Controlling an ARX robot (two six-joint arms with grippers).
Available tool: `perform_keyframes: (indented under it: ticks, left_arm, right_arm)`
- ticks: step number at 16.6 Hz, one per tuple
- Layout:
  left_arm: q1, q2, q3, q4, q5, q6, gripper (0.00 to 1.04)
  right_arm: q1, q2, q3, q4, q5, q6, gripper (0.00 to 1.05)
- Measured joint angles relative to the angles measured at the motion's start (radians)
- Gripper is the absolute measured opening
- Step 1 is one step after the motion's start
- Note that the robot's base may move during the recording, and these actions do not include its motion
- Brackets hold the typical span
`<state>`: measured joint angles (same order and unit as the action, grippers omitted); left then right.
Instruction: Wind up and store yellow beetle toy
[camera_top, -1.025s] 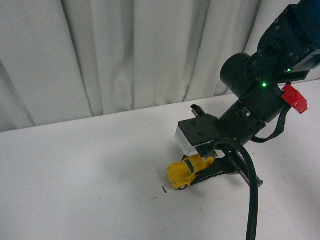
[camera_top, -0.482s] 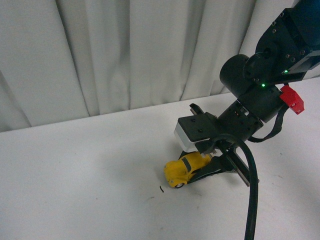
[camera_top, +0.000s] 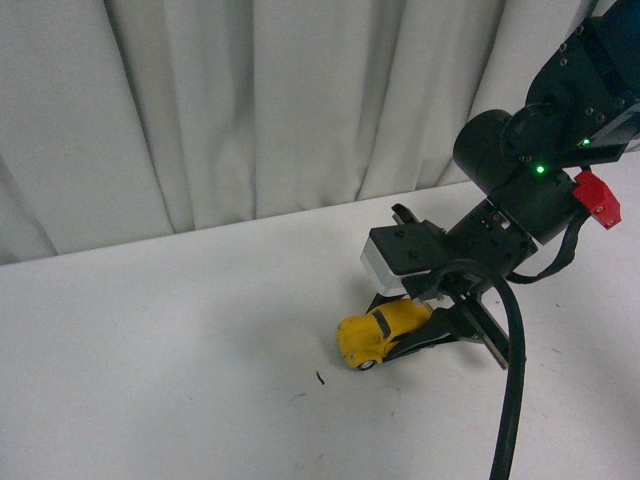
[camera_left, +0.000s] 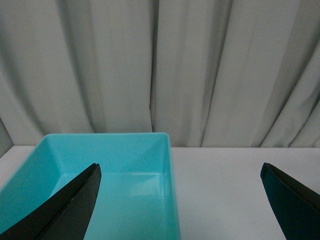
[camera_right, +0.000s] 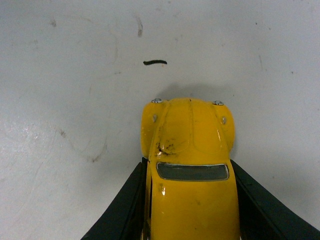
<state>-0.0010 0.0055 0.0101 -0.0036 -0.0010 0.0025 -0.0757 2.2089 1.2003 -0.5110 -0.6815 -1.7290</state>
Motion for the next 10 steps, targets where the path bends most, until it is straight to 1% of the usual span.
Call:
perform_keyframes:
  ticks: [8,10]
  left_arm:
    - [0.000,0.000,0.000,0.000,0.000,0.000,0.98]
    - [0.000,0.000,0.000,0.000,0.000,0.000,0.98]
  right_arm:
    - [-0.121,-0.019,-0.041,-0.066,0.003,-0.002,0.42]
    - [-0.167,-0.025,-0.057,-0.068,0.000,-0.008,0.42]
